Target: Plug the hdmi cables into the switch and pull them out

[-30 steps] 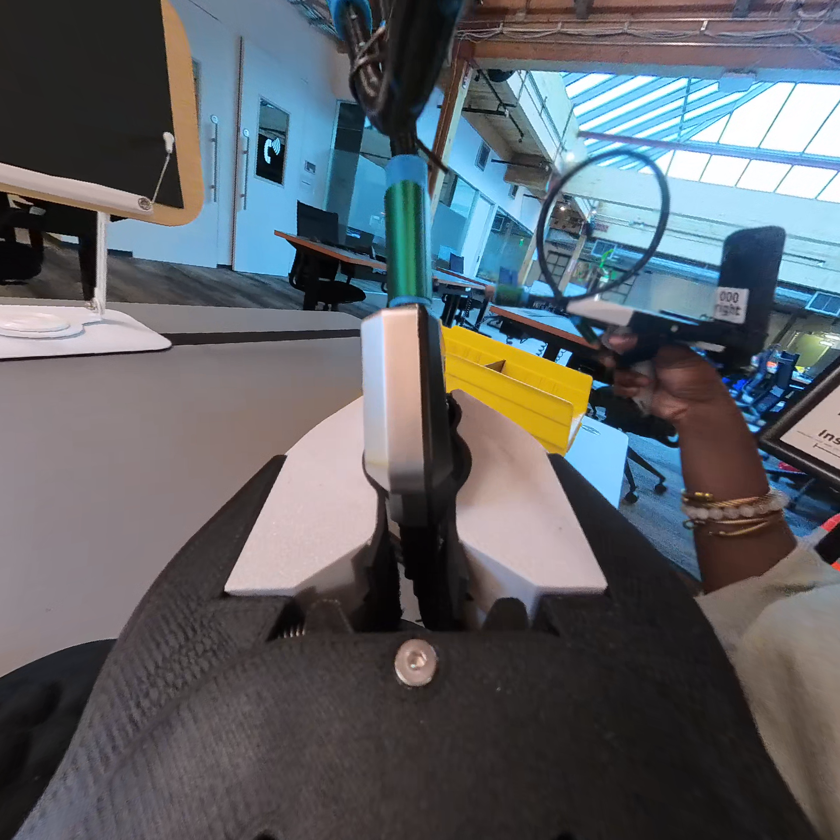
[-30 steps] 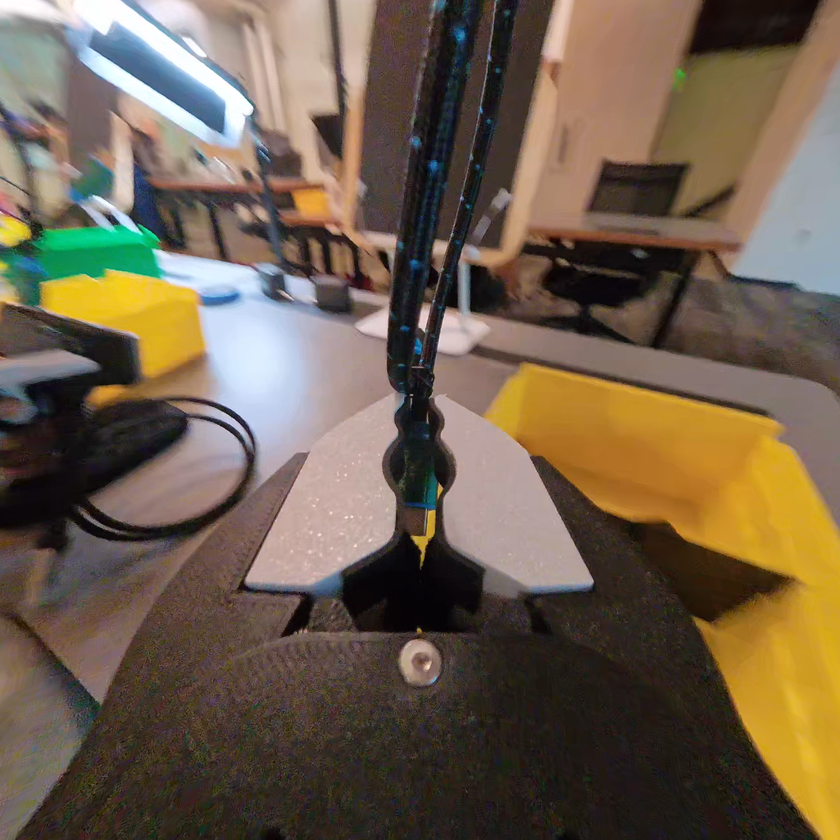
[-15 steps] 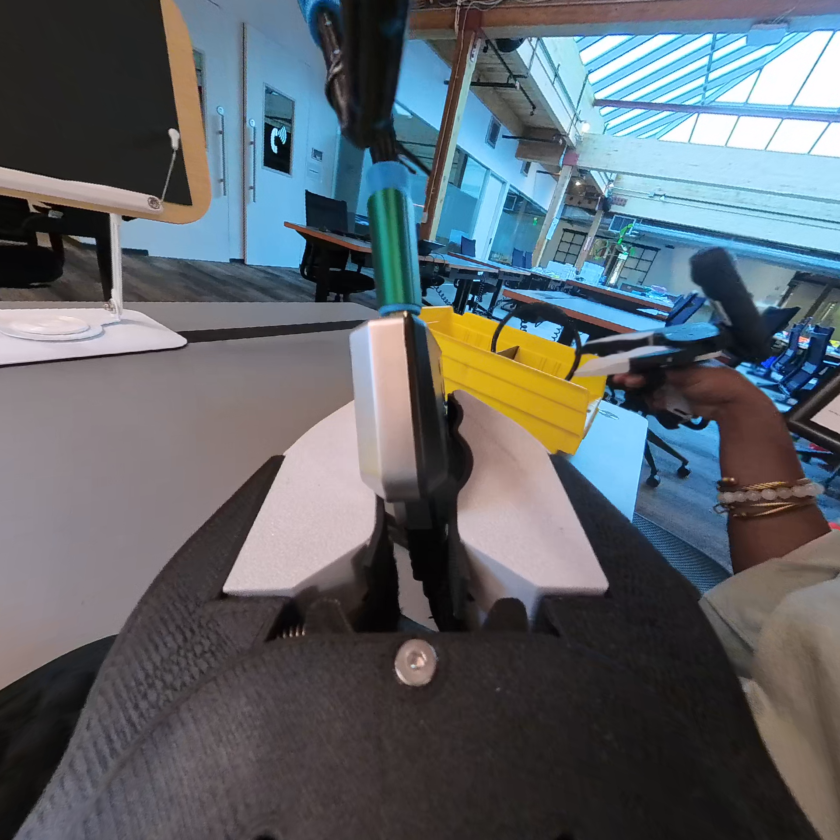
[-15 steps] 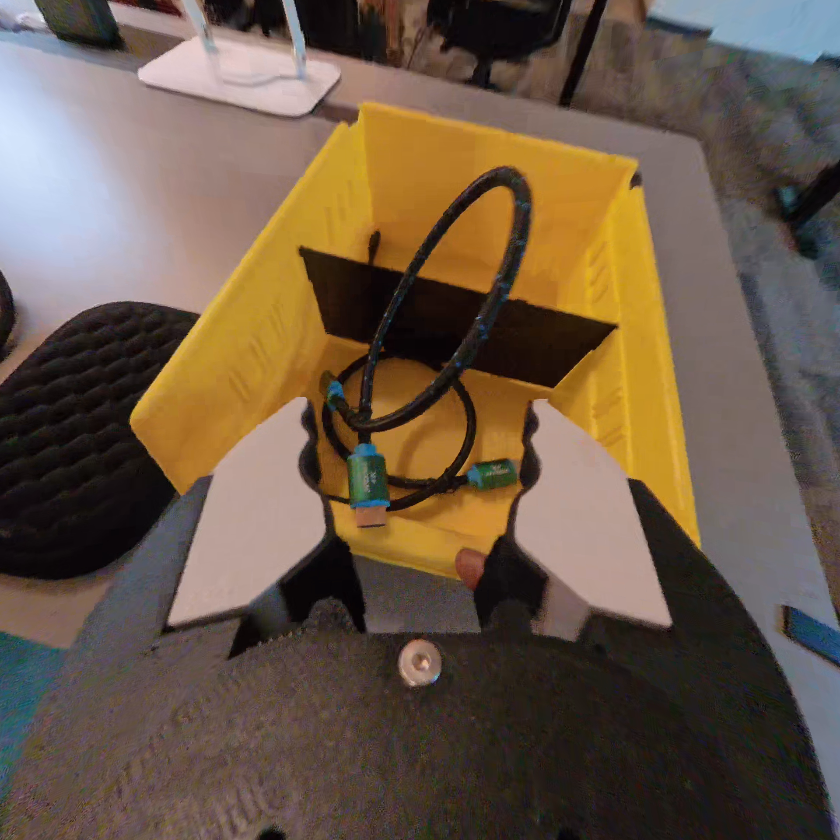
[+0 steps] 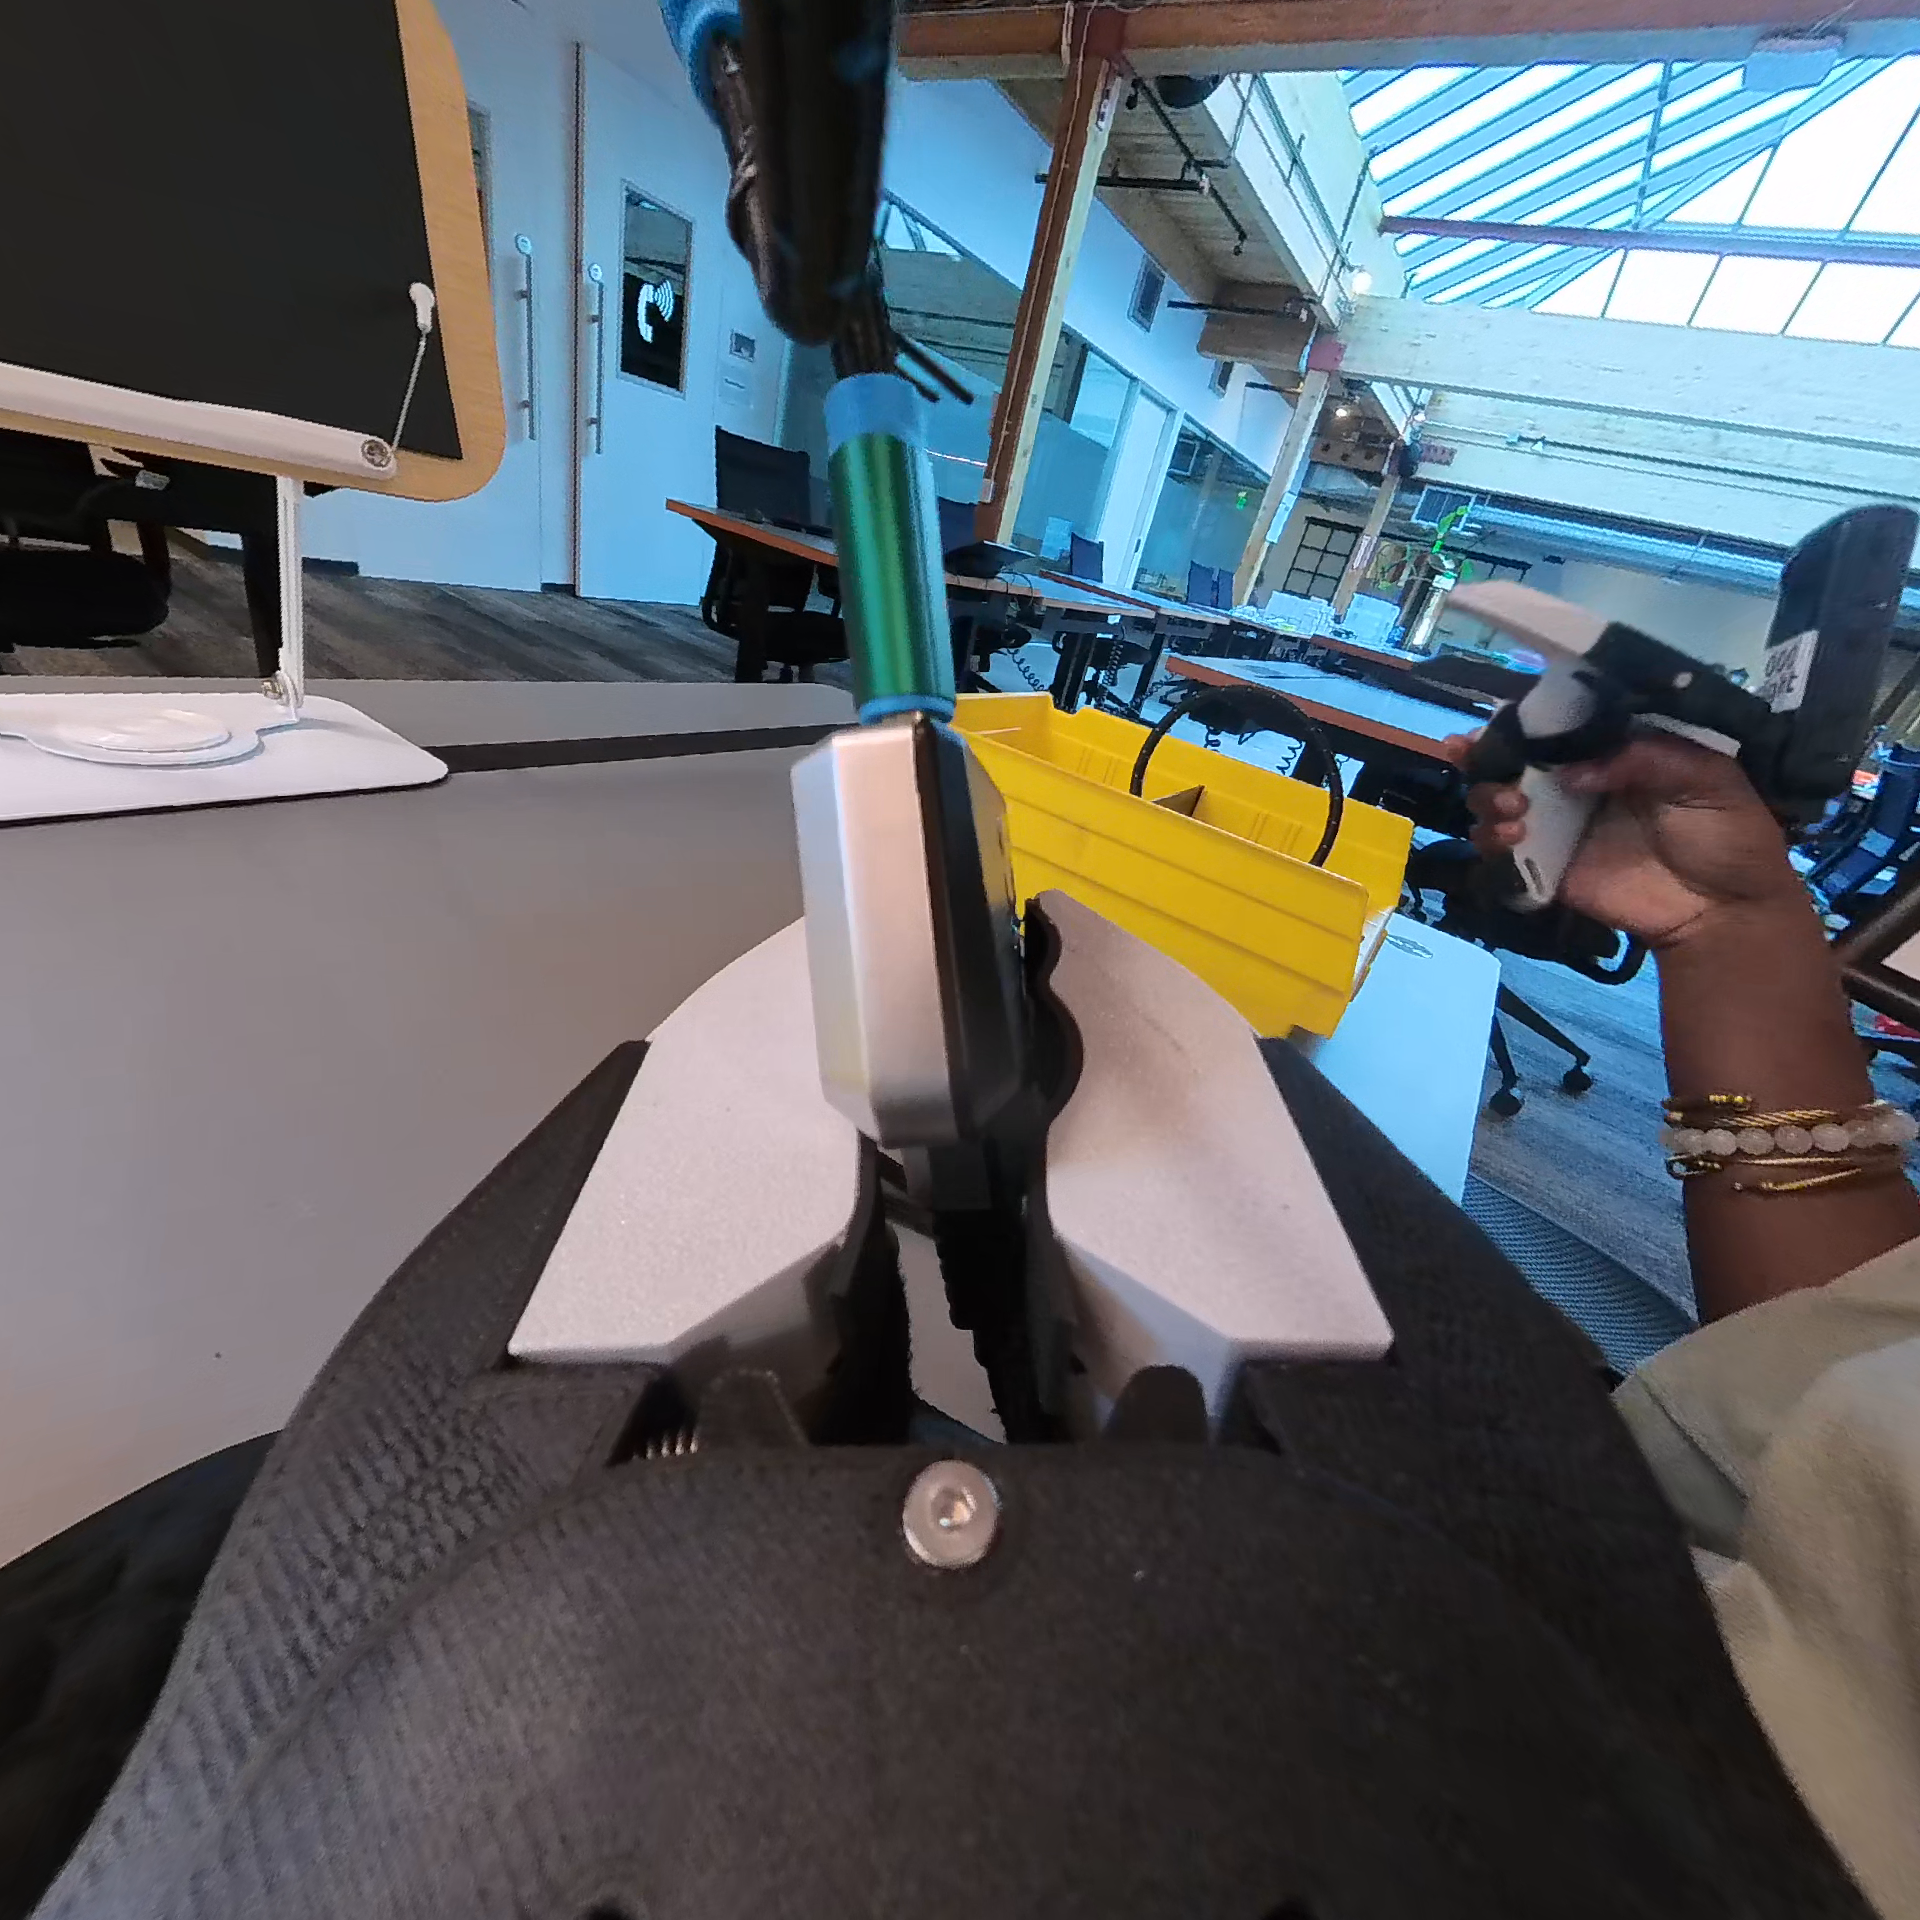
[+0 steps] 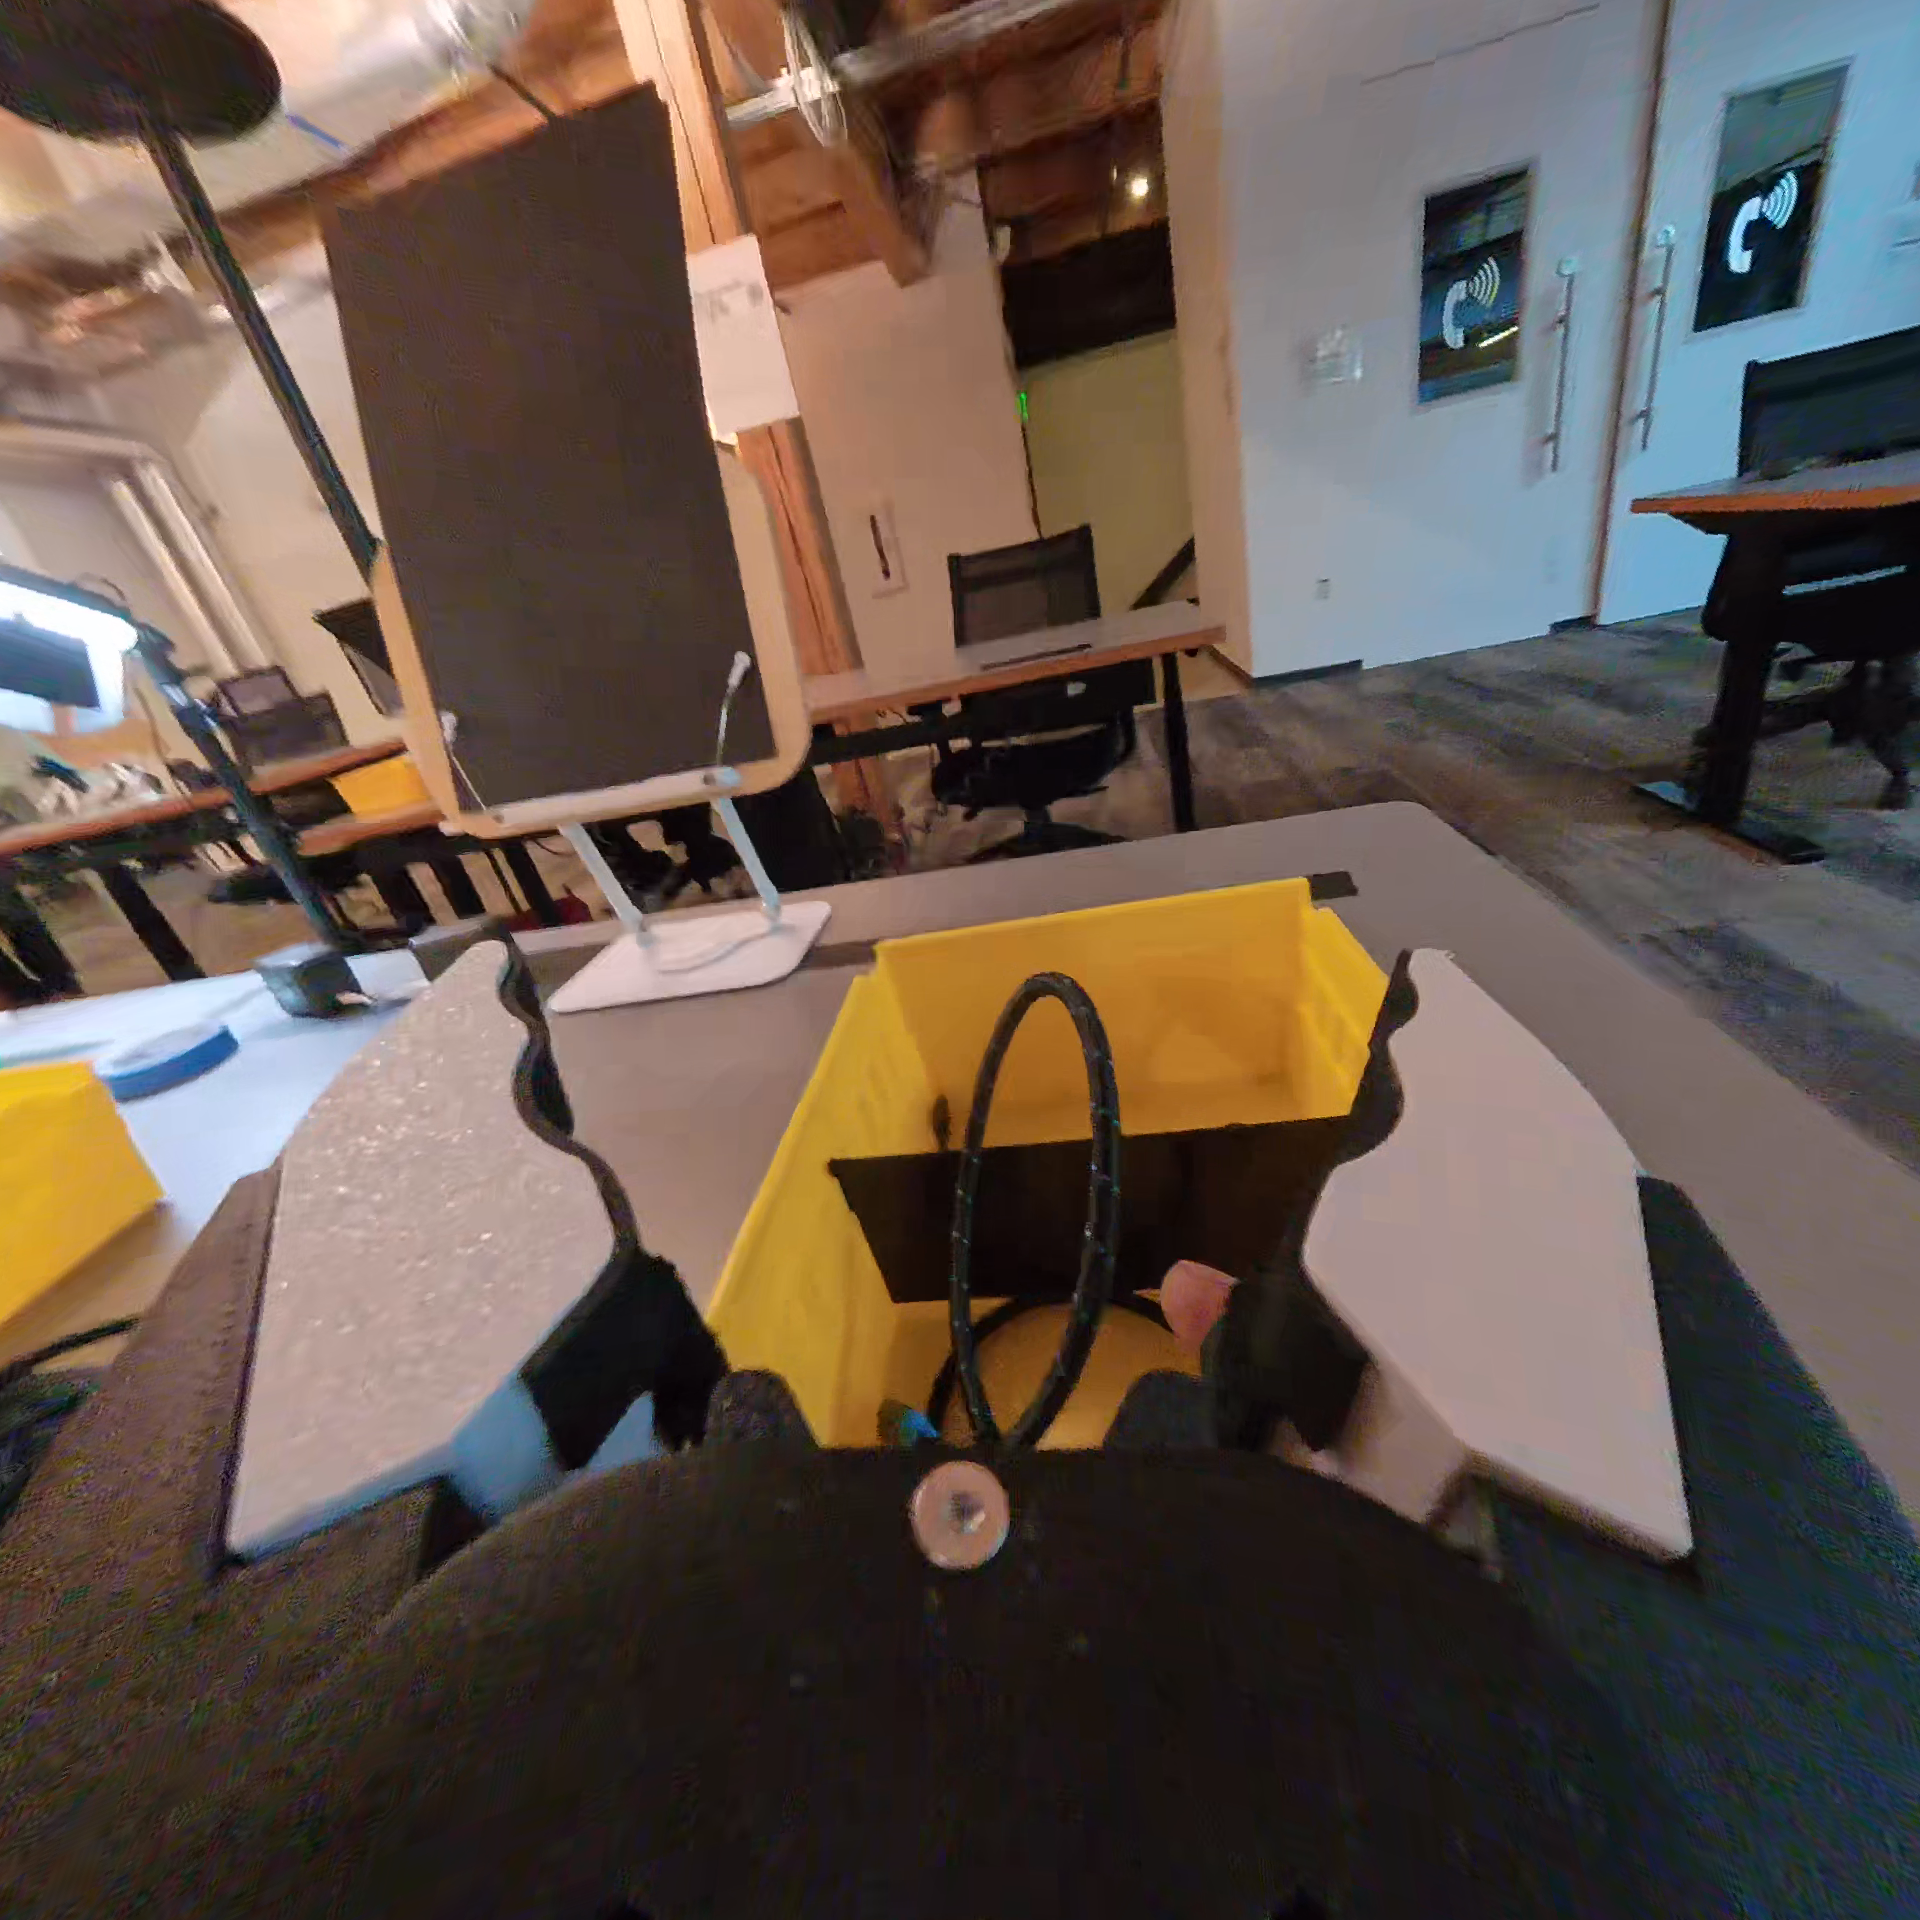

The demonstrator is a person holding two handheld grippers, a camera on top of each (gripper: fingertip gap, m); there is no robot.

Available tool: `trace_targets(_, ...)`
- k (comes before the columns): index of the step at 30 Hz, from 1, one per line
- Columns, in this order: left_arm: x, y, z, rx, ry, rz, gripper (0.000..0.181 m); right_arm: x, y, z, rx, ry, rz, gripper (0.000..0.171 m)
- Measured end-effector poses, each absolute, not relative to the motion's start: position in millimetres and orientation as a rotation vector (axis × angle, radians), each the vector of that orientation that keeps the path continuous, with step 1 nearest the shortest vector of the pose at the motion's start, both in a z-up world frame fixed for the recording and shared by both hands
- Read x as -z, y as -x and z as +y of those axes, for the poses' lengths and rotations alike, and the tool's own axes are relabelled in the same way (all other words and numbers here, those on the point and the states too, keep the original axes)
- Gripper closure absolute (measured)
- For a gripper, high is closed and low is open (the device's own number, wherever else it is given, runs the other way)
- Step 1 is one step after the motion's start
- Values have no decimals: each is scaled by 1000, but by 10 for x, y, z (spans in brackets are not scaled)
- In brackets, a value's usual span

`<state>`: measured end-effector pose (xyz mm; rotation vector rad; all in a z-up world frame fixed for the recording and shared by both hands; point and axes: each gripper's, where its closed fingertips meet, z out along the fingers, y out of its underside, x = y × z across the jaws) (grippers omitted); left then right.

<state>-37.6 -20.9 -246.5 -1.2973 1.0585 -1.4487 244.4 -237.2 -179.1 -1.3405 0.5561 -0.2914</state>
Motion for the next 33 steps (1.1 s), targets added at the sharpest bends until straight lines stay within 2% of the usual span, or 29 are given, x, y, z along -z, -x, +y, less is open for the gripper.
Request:
trace_targets(3,2473,376,-197,1450,1302,1055,156,1686,-2431,-2371,232,1236,579,25)
trace_targets(9,2484,373,-184,1448,1309,1051,156,1842,-2425,-2269,294,1362,601,25)
trace_targets(17,2489,363,-197,1442,1308,1057,156,1814,-2373,-2138,200,1298,635,25)
trace_targets(22,2489,356,-209,1444,1302,1058,156,1745,-2096,-2048,68,1297,445,28)
trace_targets(24,2497,349,-214,1442,1303,1060,155,1741,-2020,-2030,36,1304,415,44)
trace_targets(25,2500,344,-218,1443,1303,1061,155,1716,-1946,-2022,38,1298,360,63)
trace_targets(26,2501,341,-223,1445,1301,1062,155,1647,-1810,-2023,40,1261,256,92)
trace_targets(27,2499,339,-230,1448,1299,1063,155,1568,-1688,-2044,45,1206,177,128)
trace_targets(29,2486,338,-247,1458,1289,1064,155,1423,-1402,-2080,21,1102,9,168)
trace_targets(32,2460,346,-280,1475,1265,1070,157,1401,-1179,-1986,-59,1115,-73,171)
trace_targets(33,2455,347,-289,1480,1259,1072,157,1403,-1109,-1937,-77,1122,-98,167)
